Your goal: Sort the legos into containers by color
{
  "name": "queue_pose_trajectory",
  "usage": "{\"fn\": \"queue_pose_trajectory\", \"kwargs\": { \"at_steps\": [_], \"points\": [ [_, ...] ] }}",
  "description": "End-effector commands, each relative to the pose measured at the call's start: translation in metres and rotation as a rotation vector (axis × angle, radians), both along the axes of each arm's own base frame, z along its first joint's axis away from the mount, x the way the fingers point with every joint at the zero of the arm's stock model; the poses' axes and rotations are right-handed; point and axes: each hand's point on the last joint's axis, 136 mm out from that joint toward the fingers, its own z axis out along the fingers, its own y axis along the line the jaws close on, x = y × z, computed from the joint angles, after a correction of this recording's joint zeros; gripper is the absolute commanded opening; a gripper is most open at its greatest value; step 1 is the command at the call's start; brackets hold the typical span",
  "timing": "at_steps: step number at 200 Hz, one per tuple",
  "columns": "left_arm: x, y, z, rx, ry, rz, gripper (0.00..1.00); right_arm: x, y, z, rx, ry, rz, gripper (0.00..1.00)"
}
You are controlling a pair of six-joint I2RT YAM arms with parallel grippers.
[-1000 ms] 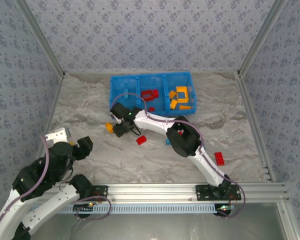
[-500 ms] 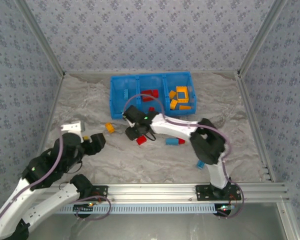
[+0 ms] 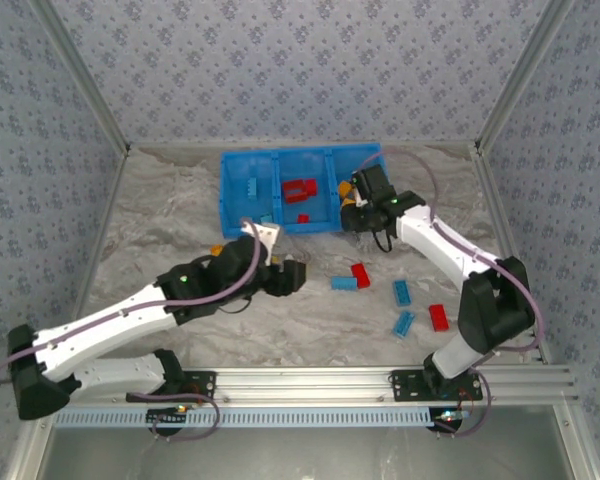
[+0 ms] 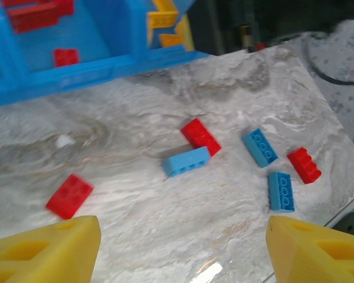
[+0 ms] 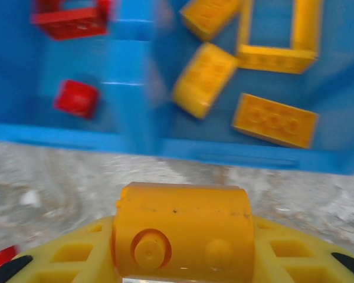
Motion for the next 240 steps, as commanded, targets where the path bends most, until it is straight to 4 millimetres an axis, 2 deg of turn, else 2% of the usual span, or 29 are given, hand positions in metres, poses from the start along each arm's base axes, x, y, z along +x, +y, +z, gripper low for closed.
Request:
{"fn": "queue_pose_trajectory", "kwargs": {
  "at_steps": [1,29,53,77,111,122,140,154,168,185,202,227,240],
  "points": [
    [0.009,-0.032,0.044,-0.046,-0.167,-0.010,0.74,0.014,-0.018,-0.015,-0.045,0.085,-0.041,0.44],
    [0.002,-0.066,0.034,0.034,-0.215,-0.085,0.73,0.041,-0.039,-0.033,-0.087,0.144,-0.109,0.41],
    [-0.002,-0.083,0.027,0.056,-0.216,-0.121,0.73,0.057,-0.040,-0.042,-0.100,0.166,-0.110,0.41],
    [-0.004,-0.090,0.022,0.062,-0.208,-0.136,0.73,0.068,-0.039,-0.053,-0.115,0.185,-0.100,0.41],
    [-0.005,-0.091,0.015,0.077,-0.196,-0.134,0.73,0.078,-0.037,-0.069,-0.123,0.210,-0.096,0.43],
    [-0.005,-0.090,0.014,0.081,-0.193,-0.130,0.73,0.080,-0.035,-0.072,-0.122,0.220,-0.095,0.48],
    [-0.004,-0.086,0.012,0.094,-0.189,-0.118,0.73,0.080,-0.033,-0.071,-0.123,0.219,-0.093,0.62],
    [-0.003,-0.082,0.010,0.107,-0.185,-0.100,0.73,0.081,-0.030,-0.063,-0.119,0.198,-0.091,0.69],
    [-0.003,-0.078,0.007,0.119,-0.176,-0.090,0.73,0.079,-0.027,-0.051,-0.118,0.167,-0.085,0.71],
    [-0.002,-0.073,0.002,0.137,-0.159,-0.073,0.73,0.077,-0.023,-0.028,-0.106,0.120,-0.080,0.71],
    [0.000,-0.065,-0.006,0.165,-0.125,-0.044,0.73,0.072,-0.021,0.004,-0.095,0.054,-0.080,0.70],
    [0.007,-0.043,-0.032,0.220,-0.035,0.003,0.72,0.051,-0.020,0.049,-0.087,-0.052,-0.082,0.68],
    [0.012,-0.027,-0.048,0.248,0.028,0.028,0.72,0.030,-0.016,0.069,-0.069,-0.109,-0.069,0.67]
  ]
}}
